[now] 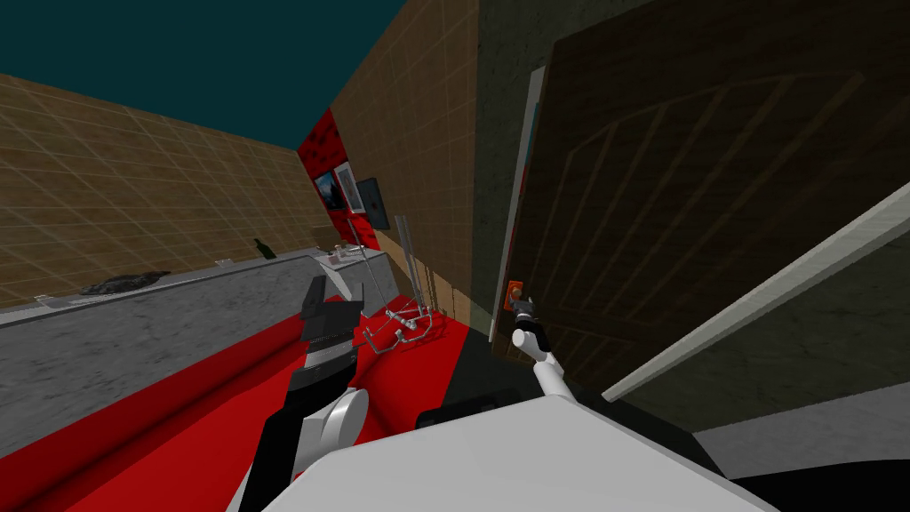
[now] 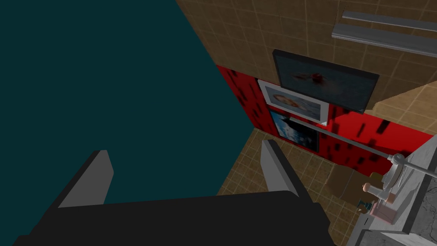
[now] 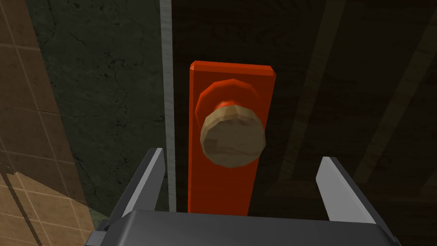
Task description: Pull the door open
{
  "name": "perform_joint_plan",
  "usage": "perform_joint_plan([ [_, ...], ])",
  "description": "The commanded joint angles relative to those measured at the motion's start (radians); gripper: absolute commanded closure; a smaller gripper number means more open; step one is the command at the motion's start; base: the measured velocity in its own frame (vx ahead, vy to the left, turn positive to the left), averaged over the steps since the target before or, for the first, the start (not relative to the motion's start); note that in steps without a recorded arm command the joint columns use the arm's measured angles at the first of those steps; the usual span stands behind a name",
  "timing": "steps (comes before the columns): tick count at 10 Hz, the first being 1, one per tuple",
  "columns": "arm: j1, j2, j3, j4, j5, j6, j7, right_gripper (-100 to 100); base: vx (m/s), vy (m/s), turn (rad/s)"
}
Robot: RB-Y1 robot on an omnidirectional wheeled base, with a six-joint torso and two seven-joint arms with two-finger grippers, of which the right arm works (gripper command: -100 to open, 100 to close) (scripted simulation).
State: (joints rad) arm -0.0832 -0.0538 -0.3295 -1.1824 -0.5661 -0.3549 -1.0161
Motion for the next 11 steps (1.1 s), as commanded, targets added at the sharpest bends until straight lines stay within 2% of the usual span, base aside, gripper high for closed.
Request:
perform_joint_plan([
  [1,0.002,-0.033,-0.013,0.011,-0.012,0.002,-0.025,-100,0.183,-0.046,0.134],
  [2,0.009,-0.049,-0.021,0.016,-0.021,0.003,-0.044,-100,0.203,-0.054,0.135],
  [3,0.002,-0.046,-0.016,0.019,-0.017,0.003,-0.034,-100,0.090,-0.029,0.027],
  [4,0.002,-0.046,-0.016,0.019,-0.017,0.003,-0.034,100,-0.012,0.003,-0.023],
  [9,0.002,-0.046,-0.016,0.019,-0.017,0.003,-0.034,100,-0.017,0.005,0.000],
  [10,0.010,-0.061,0.003,0.023,-0.018,0.008,-0.057,100,-0.118,-0.021,0.157],
  [11,0.011,-0.065,0.007,0.023,-0.018,0.008,-0.062,100,-0.223,-0.015,0.134],
])
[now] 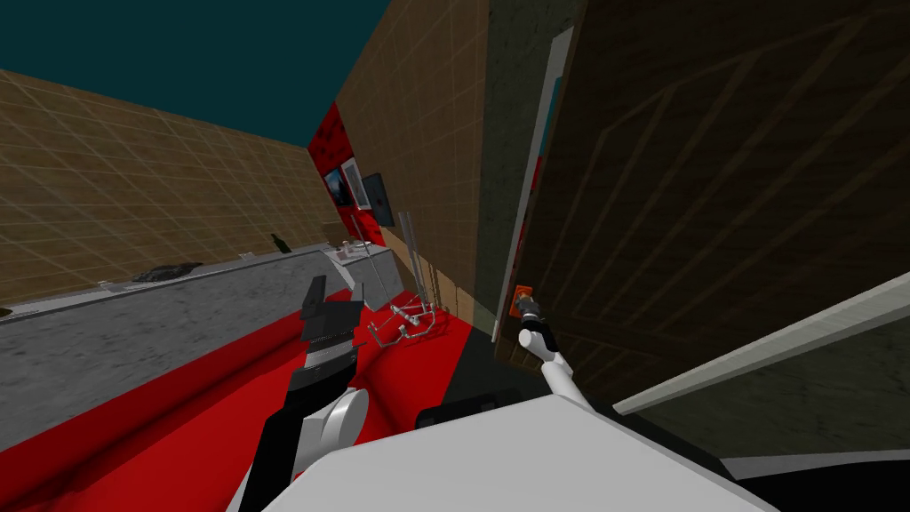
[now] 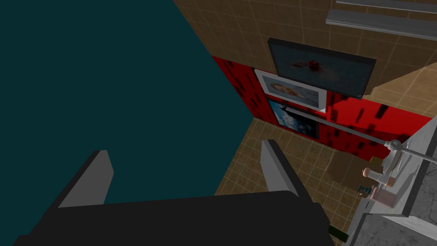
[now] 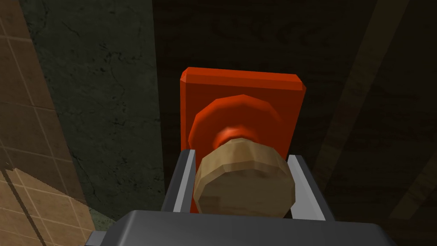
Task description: Pull the door open
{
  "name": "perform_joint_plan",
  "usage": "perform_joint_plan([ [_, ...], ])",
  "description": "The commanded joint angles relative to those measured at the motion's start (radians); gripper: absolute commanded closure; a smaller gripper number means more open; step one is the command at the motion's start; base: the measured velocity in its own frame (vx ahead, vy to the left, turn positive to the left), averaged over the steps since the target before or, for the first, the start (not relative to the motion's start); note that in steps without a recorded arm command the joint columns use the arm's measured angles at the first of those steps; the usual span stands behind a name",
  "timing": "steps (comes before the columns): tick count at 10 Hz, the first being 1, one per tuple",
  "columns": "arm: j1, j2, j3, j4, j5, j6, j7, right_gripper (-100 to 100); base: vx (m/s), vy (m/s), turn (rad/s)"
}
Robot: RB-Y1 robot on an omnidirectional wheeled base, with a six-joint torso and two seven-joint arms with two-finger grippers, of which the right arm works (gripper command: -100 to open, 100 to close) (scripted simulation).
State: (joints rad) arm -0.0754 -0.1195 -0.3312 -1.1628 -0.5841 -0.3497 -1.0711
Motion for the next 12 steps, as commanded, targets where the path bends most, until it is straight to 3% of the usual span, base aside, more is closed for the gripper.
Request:
perform_joint_plan([
  [1,0.007,-0.008,0.018,0.003,0.000,0.003,-0.019,100,-0.207,-0.010,0.112],
  [8,0.034,-0.087,0.107,0.001,-0.004,0.007,-0.132,100,-0.234,-0.047,0.177],
  [10,0.036,-0.090,0.108,0.003,-0.004,0.008,-0.133,100,-0.174,-0.010,0.099],
  [12,0.048,-0.101,0.131,-0.003,-0.003,0.010,-0.152,100,-0.191,-0.009,0.092],
])
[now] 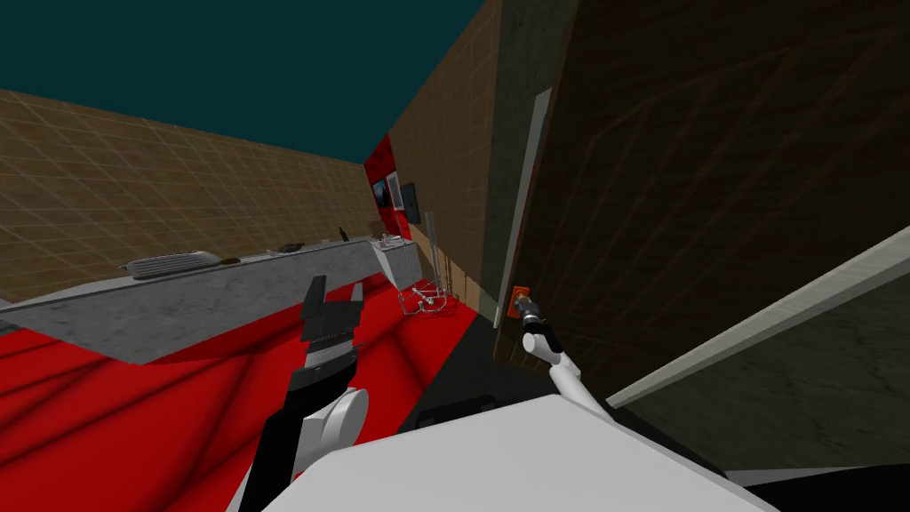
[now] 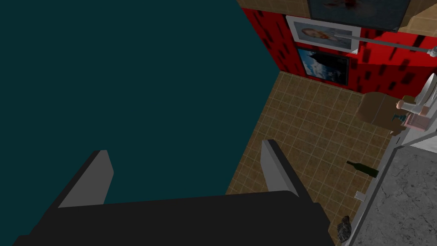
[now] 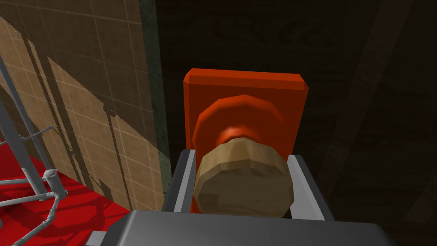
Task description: Pull the door open
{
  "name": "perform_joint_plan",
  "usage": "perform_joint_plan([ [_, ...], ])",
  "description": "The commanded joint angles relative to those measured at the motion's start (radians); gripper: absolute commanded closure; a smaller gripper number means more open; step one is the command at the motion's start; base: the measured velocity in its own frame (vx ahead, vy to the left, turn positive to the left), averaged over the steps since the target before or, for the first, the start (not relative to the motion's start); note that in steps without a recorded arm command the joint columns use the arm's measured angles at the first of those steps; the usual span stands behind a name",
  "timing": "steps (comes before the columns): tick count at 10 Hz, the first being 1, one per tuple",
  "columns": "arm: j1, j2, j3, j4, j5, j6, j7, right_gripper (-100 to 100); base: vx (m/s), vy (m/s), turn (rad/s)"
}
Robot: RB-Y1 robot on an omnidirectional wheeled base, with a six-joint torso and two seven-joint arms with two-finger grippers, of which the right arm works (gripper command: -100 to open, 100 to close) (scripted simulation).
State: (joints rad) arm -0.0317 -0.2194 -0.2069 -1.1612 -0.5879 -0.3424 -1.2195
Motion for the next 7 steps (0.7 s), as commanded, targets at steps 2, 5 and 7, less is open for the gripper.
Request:
perform_joint_plan([
  [2,0.013,-0.014,0.027,-0.014,0.002,0.001,-0.021,100,-0.211,-0.051,0.138],
  [5,0.027,-0.035,0.061,-0.028,0.004,0.000,-0.049,100,-0.205,-0.038,0.115],
  [7,0.037,-0.049,0.083,-0.038,0.006,-0.001,-0.068,100,-0.229,-0.038,0.117],
])
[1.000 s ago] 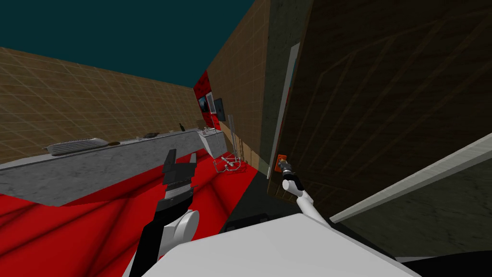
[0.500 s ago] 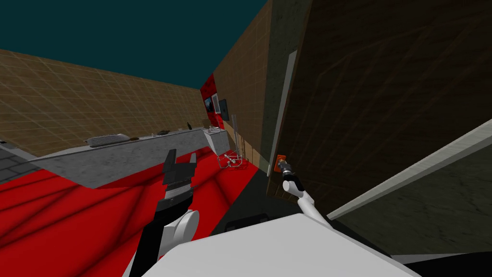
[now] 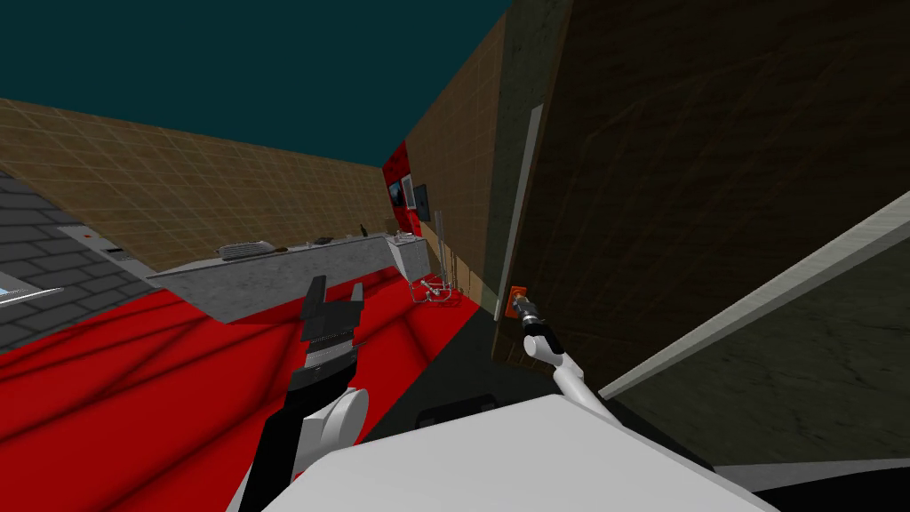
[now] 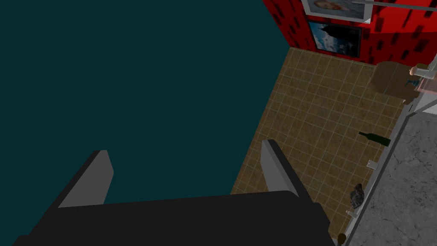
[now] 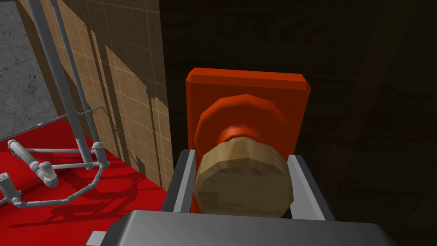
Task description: Pull the door open
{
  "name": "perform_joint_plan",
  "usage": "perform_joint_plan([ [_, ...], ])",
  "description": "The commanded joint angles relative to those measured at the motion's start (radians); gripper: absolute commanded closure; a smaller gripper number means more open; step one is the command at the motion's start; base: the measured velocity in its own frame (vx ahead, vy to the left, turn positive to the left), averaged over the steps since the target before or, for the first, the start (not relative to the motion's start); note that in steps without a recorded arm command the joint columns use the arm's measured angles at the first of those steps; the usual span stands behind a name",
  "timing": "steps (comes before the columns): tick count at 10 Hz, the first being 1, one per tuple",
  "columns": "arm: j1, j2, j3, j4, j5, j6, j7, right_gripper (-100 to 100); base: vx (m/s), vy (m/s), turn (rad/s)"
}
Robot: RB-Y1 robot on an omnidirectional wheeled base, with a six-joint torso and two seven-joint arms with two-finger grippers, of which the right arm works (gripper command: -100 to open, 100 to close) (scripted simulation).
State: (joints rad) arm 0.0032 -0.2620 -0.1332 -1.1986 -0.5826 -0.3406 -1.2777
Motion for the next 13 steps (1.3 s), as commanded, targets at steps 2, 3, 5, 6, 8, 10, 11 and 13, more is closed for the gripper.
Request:
perform_joint_plan([
  [2,0.003,-0.008,0.010,-0.003,0.001,-0.001,-0.009,100,-0.191,-0.006,0.065],
  [3,0.012,-0.017,0.028,-0.008,0.002,-0.002,-0.023,100,-0.164,-0.030,0.103],
  [5,0.021,-0.030,0.045,-0.016,0.003,-0.005,-0.038,100,-0.224,-0.060,0.122],
  [6,0.028,-0.041,0.061,-0.023,0.004,-0.008,-0.052,100,-0.209,-0.033,0.125],
  [8,0.038,-0.057,0.082,-0.033,0.006,-0.012,-0.070,100,-0.204,-0.054,0.131],
  [10,0.048,-0.070,0.100,-0.042,0.007,-0.015,-0.086,100,-0.222,-0.049,0.100],
  [11,0.053,-0.078,0.111,-0.047,0.008,-0.017,-0.095,100,-0.208,-0.008,0.099],
  [13,0.057,-0.080,0.112,-0.050,0.008,-0.013,-0.095,100,-0.132,-0.025,0.052],
])
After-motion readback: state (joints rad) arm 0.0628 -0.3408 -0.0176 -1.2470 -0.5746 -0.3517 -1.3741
